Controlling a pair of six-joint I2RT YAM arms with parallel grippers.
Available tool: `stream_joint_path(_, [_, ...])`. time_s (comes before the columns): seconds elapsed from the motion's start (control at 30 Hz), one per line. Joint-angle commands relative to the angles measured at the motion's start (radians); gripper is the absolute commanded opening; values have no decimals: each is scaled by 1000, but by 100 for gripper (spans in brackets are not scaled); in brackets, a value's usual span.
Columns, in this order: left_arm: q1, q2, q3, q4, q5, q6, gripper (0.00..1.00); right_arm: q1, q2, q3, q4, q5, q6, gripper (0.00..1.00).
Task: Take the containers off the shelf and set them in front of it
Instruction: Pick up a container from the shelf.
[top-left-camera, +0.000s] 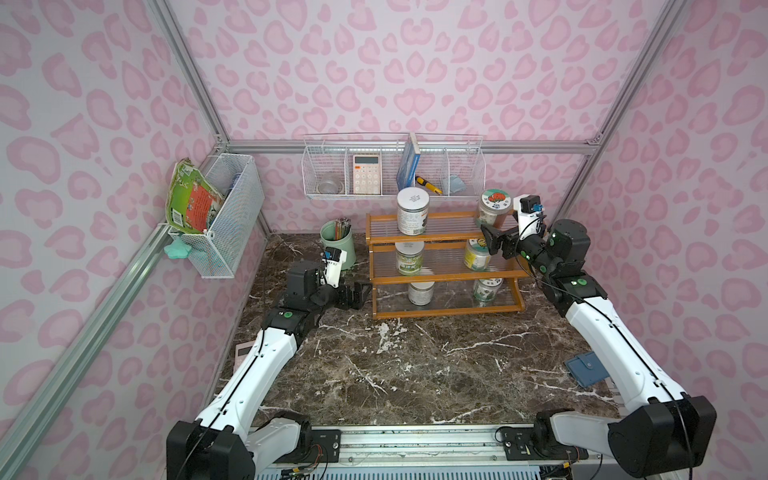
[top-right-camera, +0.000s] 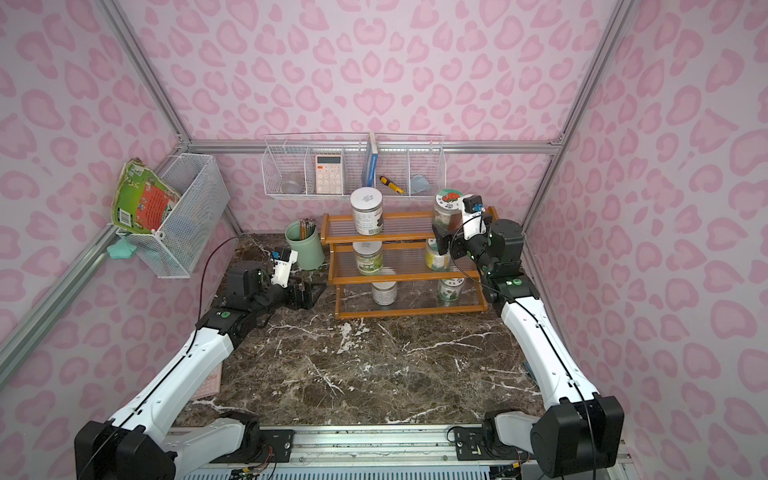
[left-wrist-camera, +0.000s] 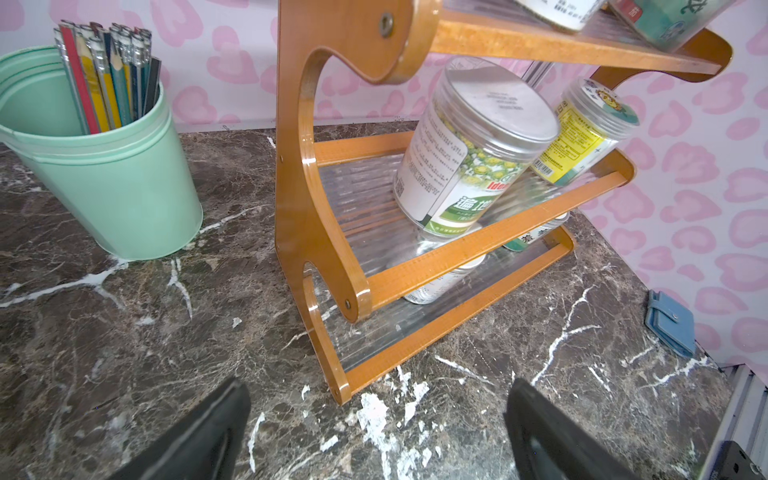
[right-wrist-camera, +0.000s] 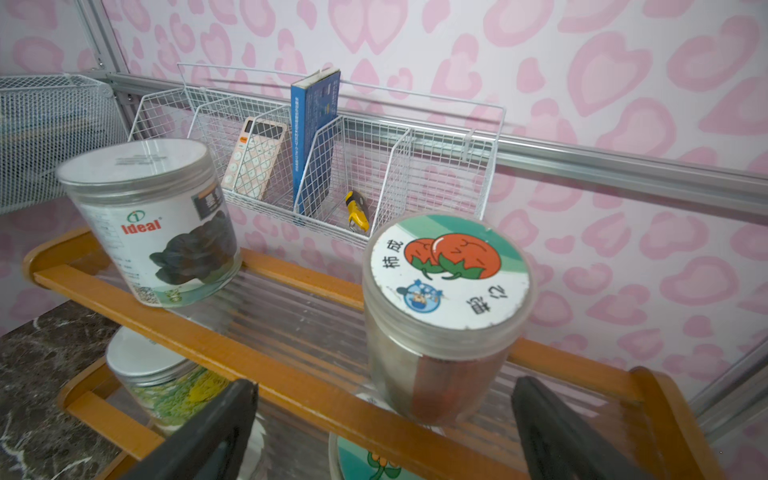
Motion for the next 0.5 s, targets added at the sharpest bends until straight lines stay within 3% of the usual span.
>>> stream_joint_path(0.0, [1, -5, 4, 4, 0, 7, 99, 0, 21, 17, 76, 43, 13, 99])
stream_joint_path(0.47, [1, -11, 5, -5, -13, 11, 100, -4, 109, 87, 123, 51, 22, 99])
